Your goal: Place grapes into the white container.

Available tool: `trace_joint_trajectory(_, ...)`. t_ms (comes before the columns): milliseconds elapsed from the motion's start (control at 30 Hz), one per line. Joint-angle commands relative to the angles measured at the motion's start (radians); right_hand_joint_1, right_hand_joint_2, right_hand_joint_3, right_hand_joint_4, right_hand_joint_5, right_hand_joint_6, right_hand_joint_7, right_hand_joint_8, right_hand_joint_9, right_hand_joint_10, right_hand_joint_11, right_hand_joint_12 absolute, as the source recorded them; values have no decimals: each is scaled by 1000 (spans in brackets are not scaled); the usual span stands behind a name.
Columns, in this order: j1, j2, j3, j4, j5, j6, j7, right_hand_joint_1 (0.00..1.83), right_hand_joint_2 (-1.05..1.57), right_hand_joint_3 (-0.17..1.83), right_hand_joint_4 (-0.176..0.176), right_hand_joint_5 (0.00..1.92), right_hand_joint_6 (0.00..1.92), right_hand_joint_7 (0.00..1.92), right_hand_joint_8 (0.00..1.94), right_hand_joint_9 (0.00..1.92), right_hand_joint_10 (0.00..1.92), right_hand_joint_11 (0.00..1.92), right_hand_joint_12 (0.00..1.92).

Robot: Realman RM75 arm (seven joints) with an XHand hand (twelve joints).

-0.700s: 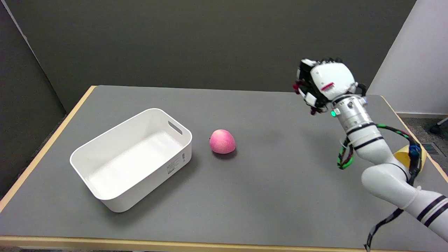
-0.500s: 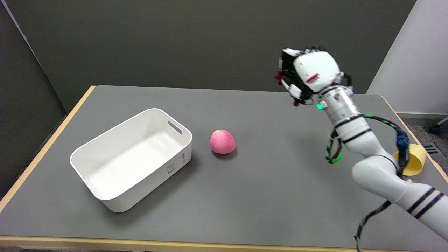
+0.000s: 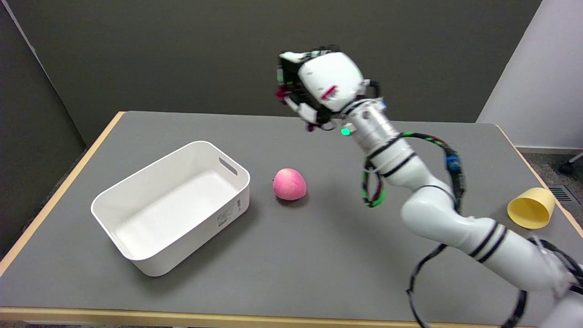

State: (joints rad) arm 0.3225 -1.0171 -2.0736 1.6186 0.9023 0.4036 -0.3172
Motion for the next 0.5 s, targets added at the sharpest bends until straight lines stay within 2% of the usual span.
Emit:
trace_joint_trajectory(33, 236, -239, -307, -103, -13, -51, 3, 1348, 1117, 236, -176, 572, 1480, 836, 1334, 778, 1499, 788, 1919)
trace_joint_trajectory(500, 254, -362, -408, -261, 117, -81, 158, 1347, 1119, 236, -176, 569, 1479, 835, 1337, 776, 1502, 783, 1921)
